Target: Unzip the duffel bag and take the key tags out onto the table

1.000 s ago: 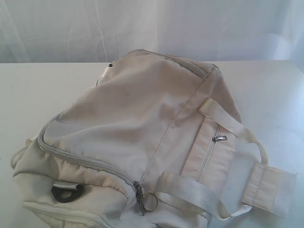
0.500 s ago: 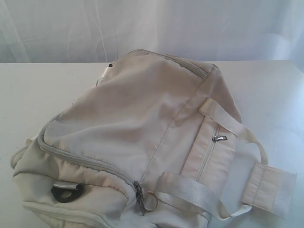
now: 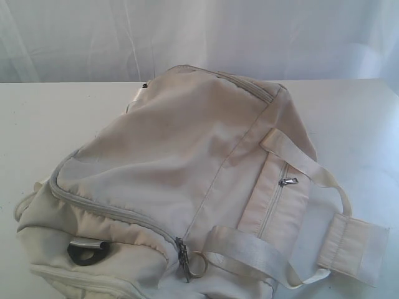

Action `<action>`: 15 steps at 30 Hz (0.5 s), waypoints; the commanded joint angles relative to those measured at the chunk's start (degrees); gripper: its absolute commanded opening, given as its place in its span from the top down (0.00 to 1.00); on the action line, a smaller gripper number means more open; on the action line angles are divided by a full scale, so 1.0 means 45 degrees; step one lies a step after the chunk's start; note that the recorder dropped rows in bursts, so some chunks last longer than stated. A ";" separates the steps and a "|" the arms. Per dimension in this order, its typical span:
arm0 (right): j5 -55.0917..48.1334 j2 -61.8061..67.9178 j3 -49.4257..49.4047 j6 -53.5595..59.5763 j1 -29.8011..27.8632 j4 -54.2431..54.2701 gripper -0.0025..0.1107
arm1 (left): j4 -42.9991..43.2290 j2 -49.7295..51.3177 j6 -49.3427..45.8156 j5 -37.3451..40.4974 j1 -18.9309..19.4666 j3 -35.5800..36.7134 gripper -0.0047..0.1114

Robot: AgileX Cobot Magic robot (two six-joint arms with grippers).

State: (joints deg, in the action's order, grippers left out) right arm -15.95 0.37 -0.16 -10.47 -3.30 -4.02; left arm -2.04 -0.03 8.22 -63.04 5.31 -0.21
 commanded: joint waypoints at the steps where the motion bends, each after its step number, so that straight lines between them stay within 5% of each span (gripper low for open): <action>1: 0.1055 -0.0083 0.0036 -0.0062 -0.0051 -0.0111 0.98 | -0.0153 0.0007 0.0271 -0.1352 0.0038 0.0048 0.96; 10: 0.1526 -0.0083 0.0036 -0.0062 -0.0051 -0.0111 0.98 | -0.0623 0.0007 0.0221 0.1440 0.0038 -0.1337 0.96; 15: 0.2648 -0.0083 0.0036 -0.0062 -0.0051 -0.0111 0.98 | -0.1246 0.0007 0.0083 0.5218 0.0038 -0.3158 0.96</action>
State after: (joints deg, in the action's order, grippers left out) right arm -7.78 0.37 -0.16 -10.47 -3.30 -4.02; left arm -6.36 -0.03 8.86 -48.71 5.31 -10.27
